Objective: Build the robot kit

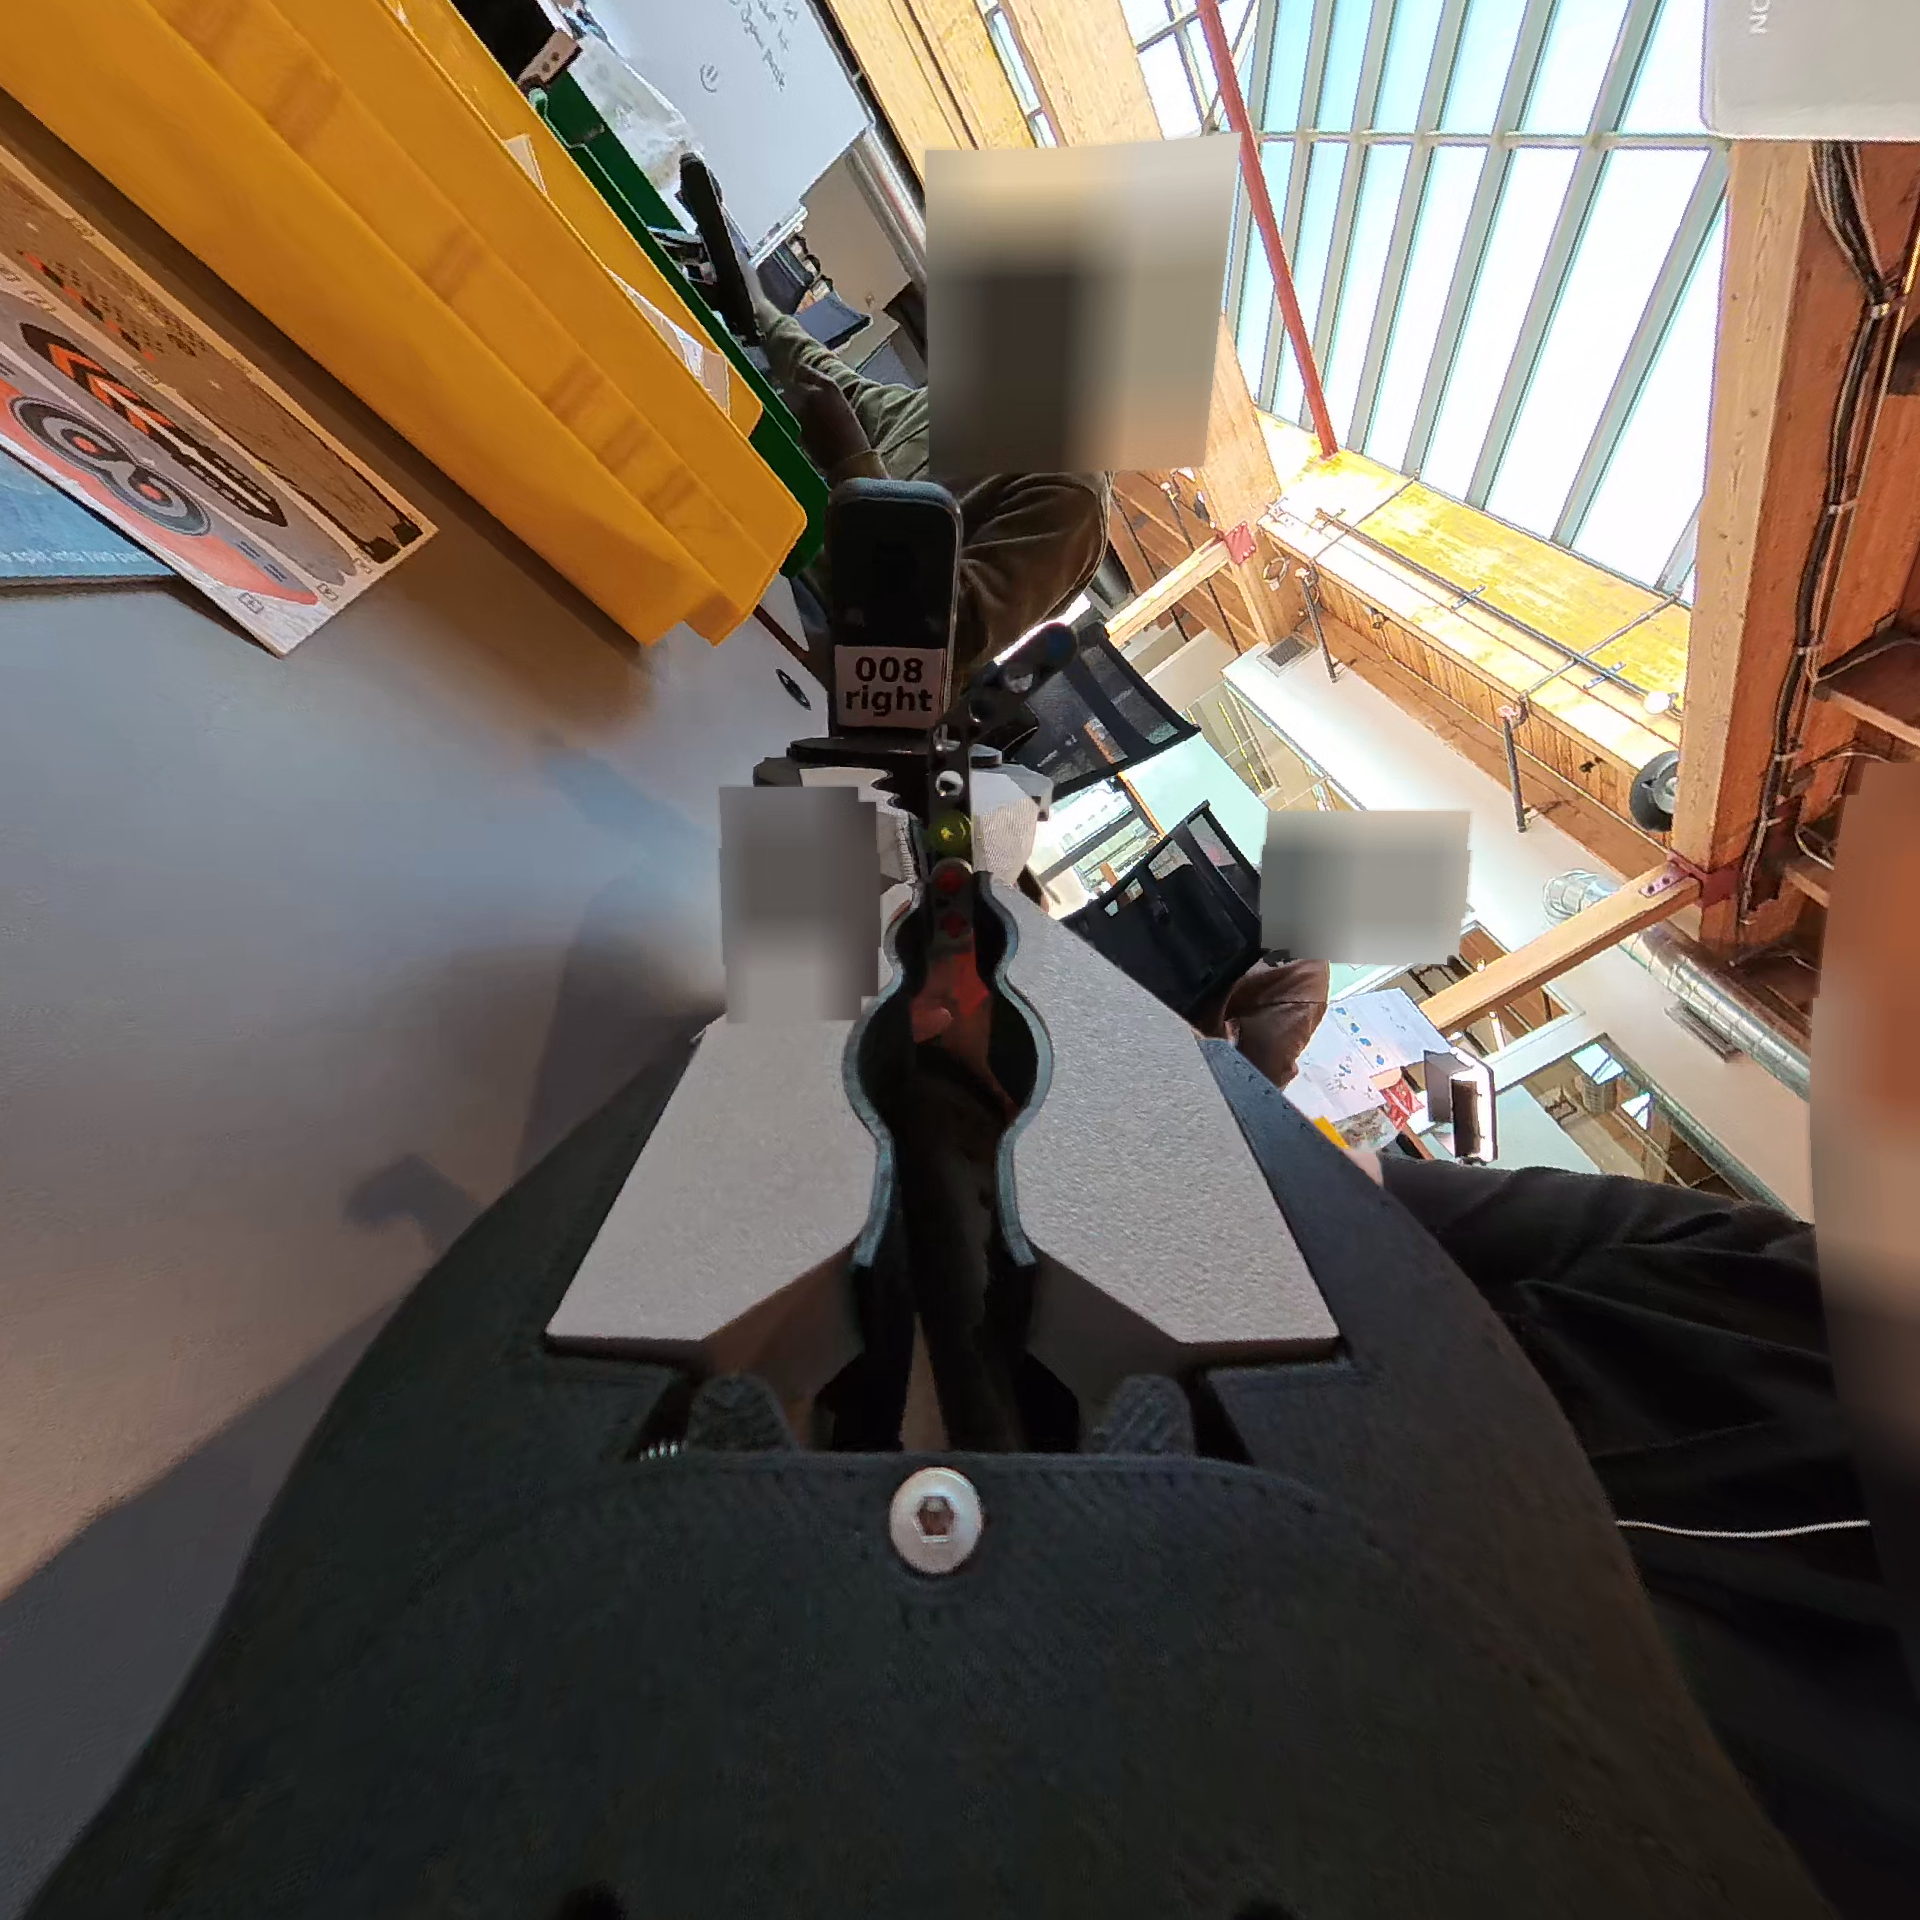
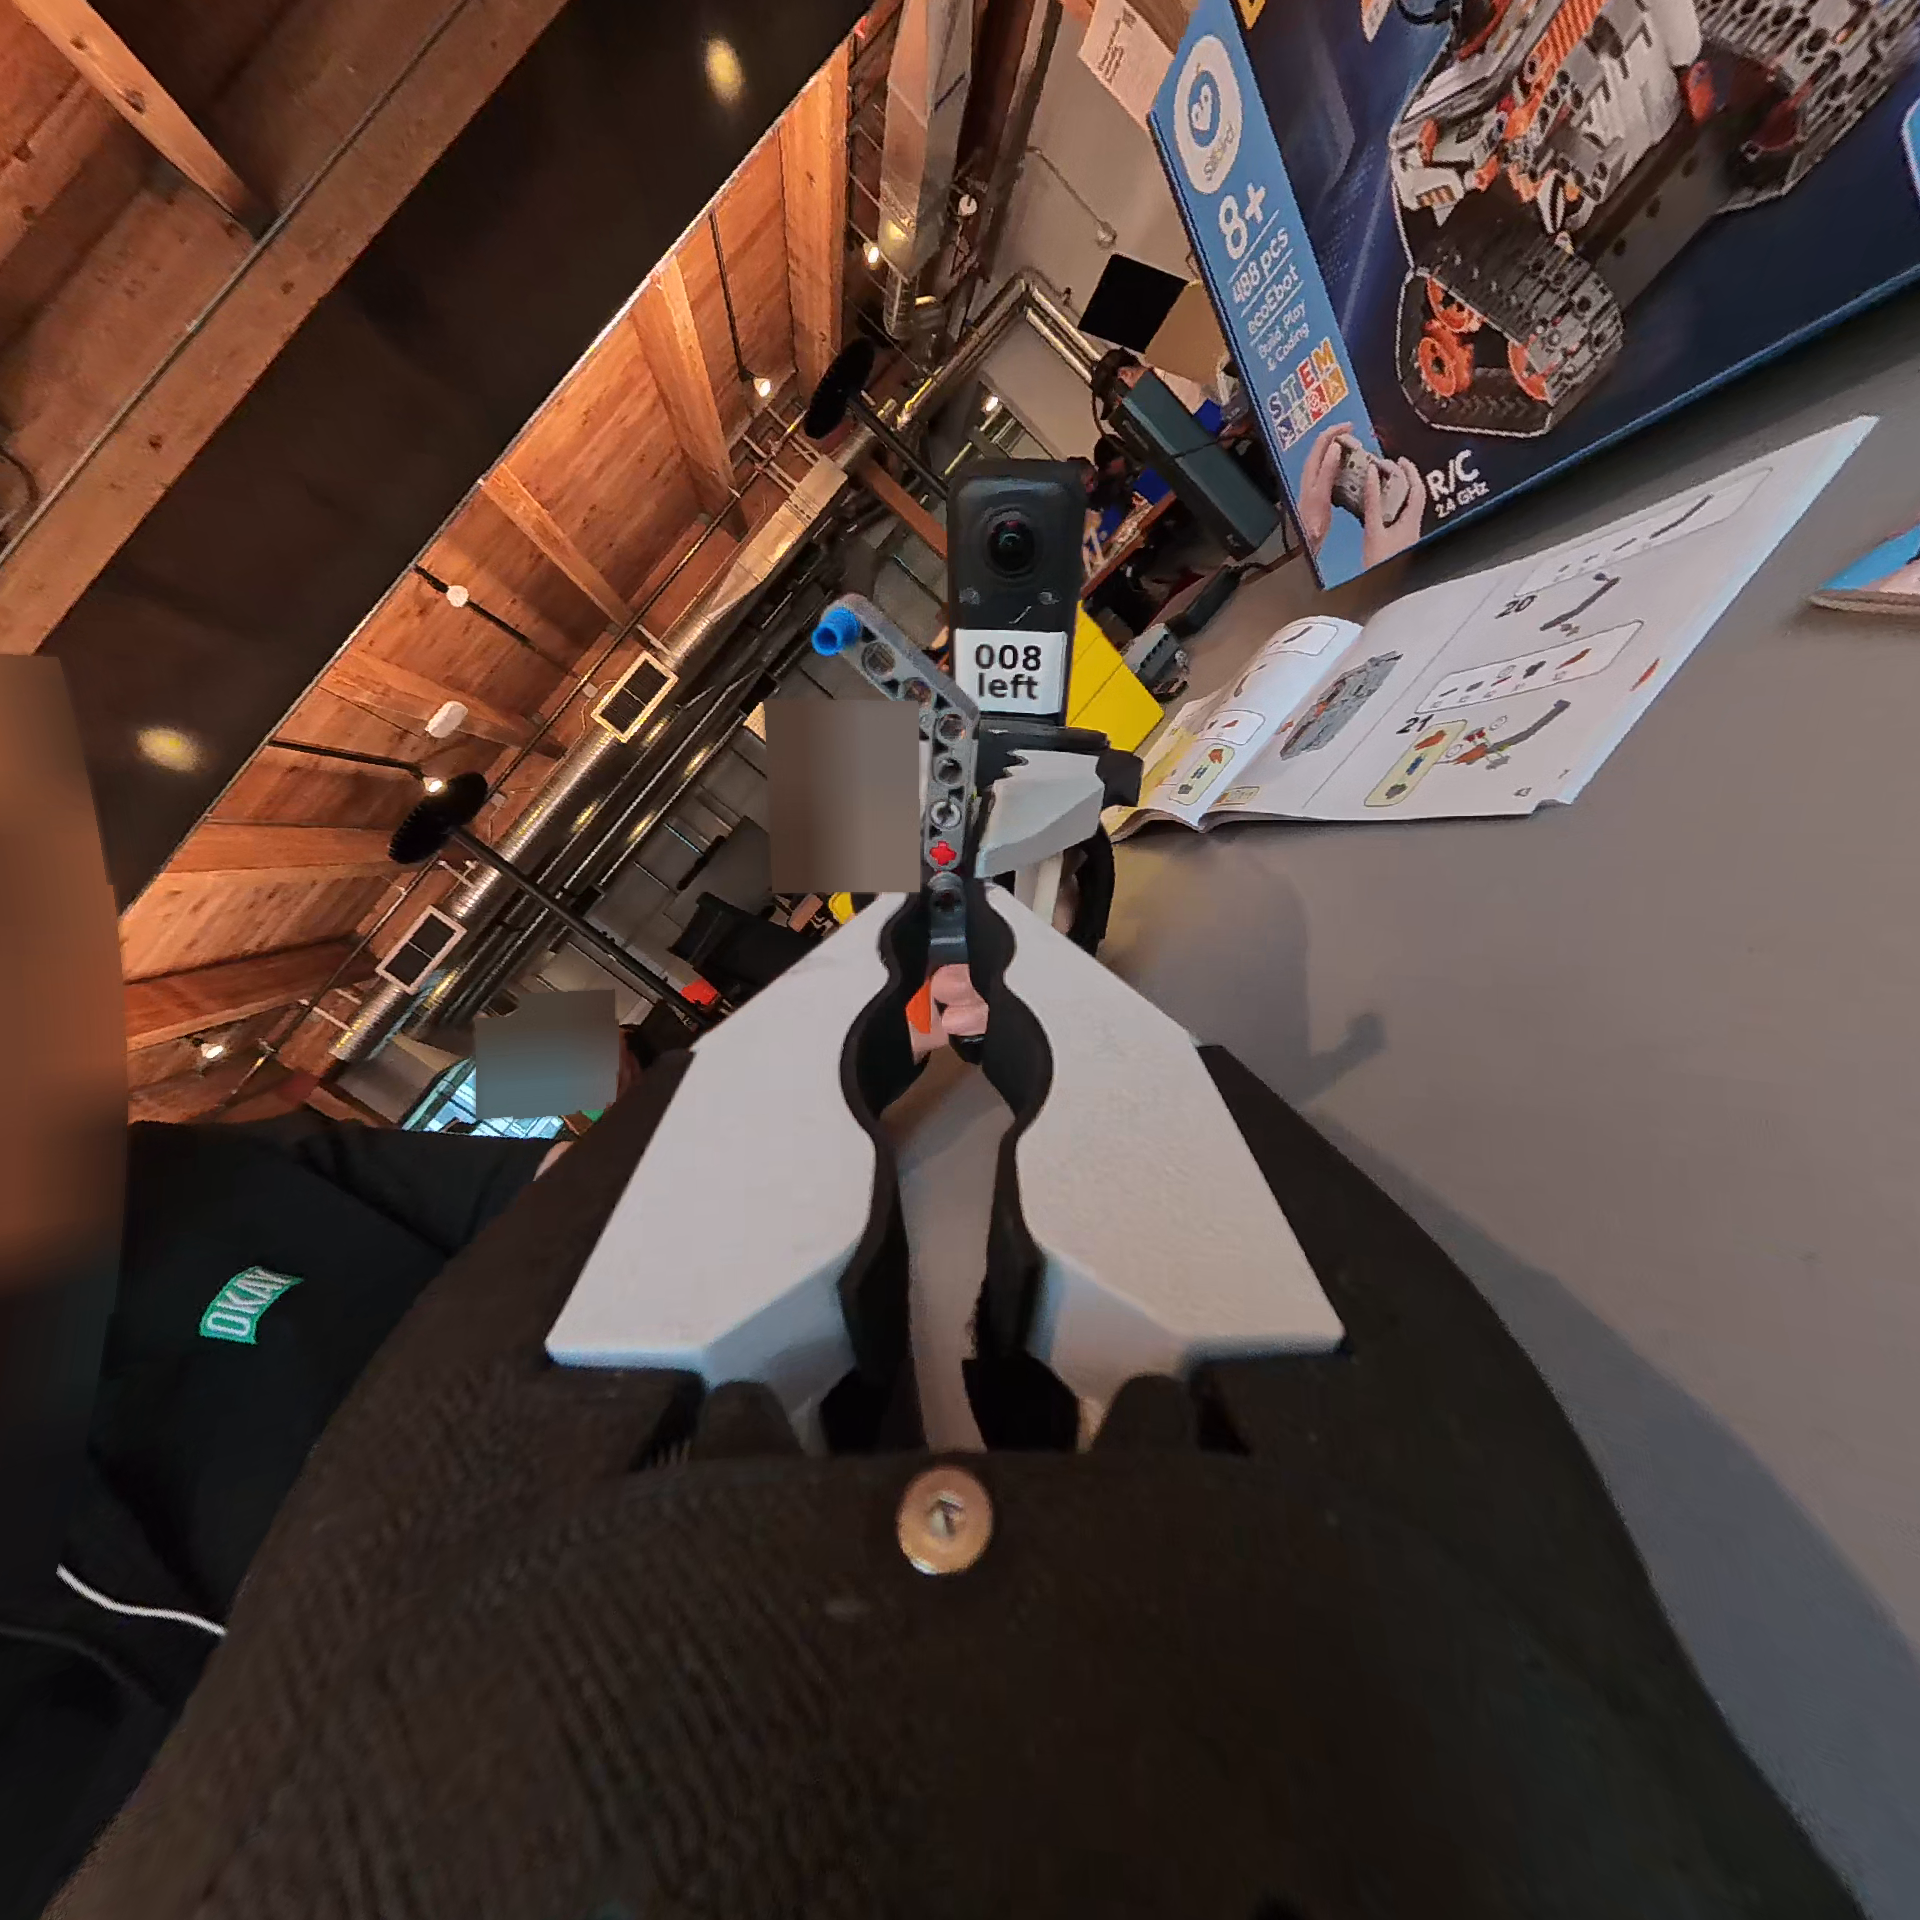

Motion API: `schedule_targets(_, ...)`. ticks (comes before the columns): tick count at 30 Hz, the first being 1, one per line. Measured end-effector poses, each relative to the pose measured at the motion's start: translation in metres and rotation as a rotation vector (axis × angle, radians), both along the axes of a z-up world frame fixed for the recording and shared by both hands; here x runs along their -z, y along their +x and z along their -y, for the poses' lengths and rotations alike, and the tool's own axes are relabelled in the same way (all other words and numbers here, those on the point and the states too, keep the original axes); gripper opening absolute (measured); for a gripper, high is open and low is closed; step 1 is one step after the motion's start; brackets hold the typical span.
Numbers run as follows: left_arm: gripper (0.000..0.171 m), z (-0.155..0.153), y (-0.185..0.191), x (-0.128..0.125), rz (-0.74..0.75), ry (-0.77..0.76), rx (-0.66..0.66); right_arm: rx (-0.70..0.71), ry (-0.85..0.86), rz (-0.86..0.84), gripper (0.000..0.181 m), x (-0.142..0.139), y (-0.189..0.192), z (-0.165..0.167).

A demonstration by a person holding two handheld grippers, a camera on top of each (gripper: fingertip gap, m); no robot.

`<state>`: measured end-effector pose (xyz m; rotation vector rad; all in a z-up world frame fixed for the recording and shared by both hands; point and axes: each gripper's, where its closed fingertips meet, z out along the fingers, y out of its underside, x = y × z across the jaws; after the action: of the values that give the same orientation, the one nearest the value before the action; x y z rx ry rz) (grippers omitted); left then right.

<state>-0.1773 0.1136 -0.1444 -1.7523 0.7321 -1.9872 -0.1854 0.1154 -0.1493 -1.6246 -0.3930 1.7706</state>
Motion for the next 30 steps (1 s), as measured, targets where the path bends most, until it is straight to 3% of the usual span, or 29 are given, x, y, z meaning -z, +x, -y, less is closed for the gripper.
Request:
schedule_targets(10,0.005,-0.012,0.004,0.008,-0.02,0.028,-0.179,0.057,-0.05,0.003,0.006,0.008,0.004,-0.01)
schedule_targets(19,0.005,-0.007,0.002,0.01,0.005,-0.007,-0.119,0.058,0.014,0.067,0.006,0.011,0.001,-0.005)
schedule_targets(30,0.006,-0.002,-0.001,0.028,-0.105,0.073,-0.056,0.034,-0.011,0.147,0.006,0.025,-0.002,-0.006)
